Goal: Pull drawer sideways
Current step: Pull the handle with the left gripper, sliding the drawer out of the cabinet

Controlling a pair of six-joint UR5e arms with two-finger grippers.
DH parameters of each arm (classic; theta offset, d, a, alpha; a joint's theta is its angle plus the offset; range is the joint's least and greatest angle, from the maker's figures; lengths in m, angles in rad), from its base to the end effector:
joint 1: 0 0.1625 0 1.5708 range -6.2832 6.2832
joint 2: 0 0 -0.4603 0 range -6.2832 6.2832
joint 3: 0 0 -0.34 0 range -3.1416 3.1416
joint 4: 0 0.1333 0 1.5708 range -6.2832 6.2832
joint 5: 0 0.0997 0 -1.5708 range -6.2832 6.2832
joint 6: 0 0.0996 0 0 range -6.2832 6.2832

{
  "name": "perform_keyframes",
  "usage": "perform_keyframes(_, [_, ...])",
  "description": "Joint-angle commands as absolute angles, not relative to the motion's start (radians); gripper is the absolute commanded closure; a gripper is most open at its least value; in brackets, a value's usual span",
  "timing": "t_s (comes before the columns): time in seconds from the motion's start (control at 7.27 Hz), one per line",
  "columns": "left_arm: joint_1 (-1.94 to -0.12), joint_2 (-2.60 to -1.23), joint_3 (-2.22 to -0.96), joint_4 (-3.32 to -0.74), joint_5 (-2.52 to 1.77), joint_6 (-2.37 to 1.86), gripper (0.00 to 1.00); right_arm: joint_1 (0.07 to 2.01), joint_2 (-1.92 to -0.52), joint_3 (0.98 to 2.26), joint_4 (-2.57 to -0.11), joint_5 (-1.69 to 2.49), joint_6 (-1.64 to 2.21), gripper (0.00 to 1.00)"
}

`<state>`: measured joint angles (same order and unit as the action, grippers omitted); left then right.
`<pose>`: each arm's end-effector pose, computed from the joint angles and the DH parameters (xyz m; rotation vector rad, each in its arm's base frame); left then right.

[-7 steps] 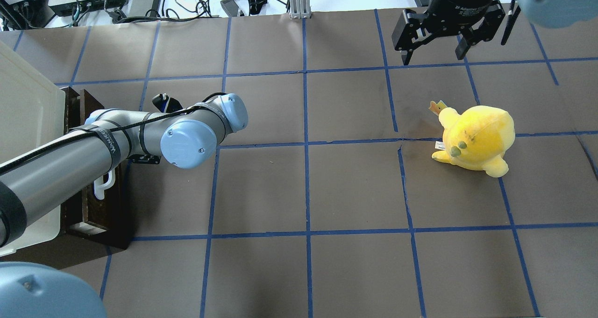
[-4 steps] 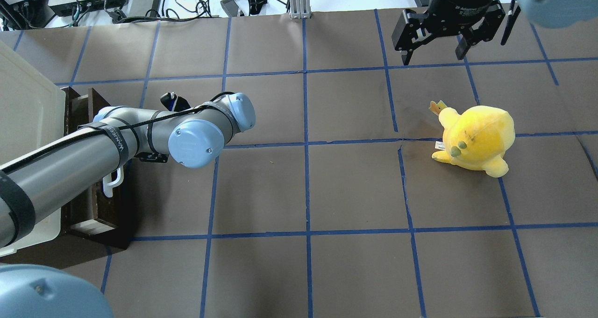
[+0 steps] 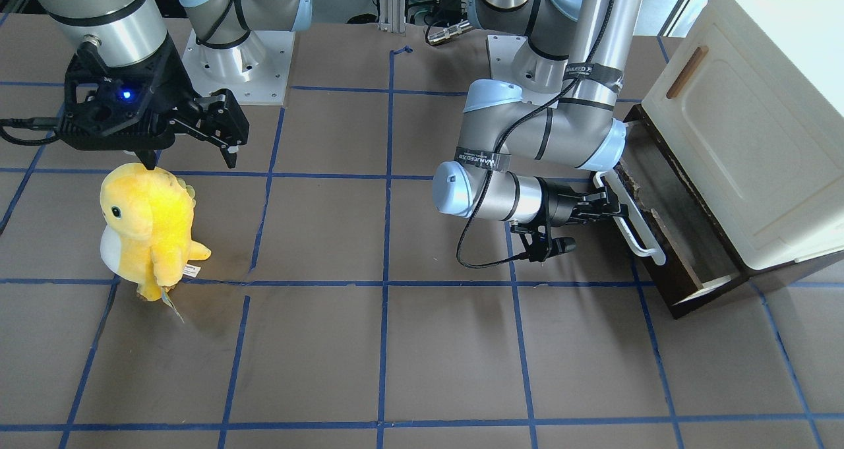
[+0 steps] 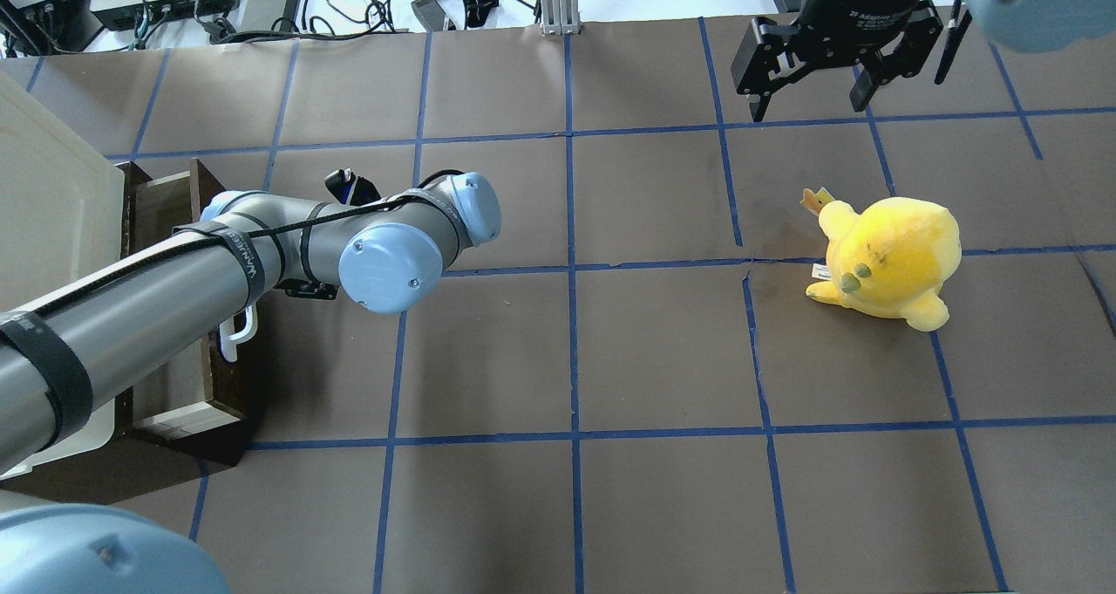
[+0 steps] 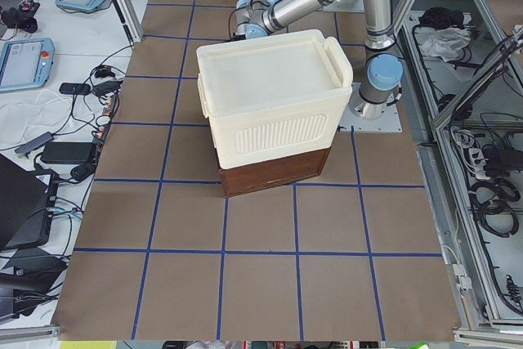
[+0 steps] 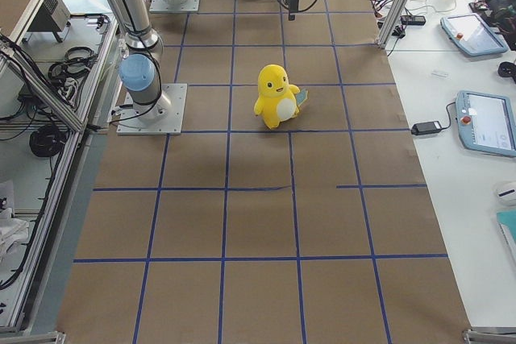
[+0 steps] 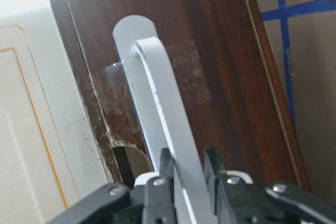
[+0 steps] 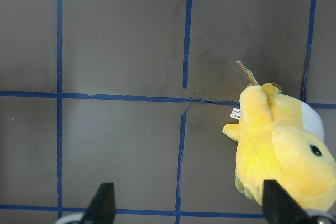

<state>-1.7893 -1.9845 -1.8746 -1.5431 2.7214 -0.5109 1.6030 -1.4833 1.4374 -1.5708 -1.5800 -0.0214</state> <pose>-0.1481 -0.4714 0.2656 0.1566 1.8890 0.1926 0.1479 -0.4795 0.5417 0.0836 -3.1307 0.0720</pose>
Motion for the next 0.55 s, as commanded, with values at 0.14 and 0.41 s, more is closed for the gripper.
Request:
perform_keyframes(0.14, [-1.809,-1.985,-1.865,-1.545,2.694,-0.511,0.80,1.603,-1.483,1.437,-1.571,-1.580,-0.021,0.00])
perform_keyframes(0.41, [-1.813,-1.985,-1.858,-1.545,2.691,-0.511,0.80,1.603,-1.483,1.437,-1.571,-1.580,-0.021,0.00])
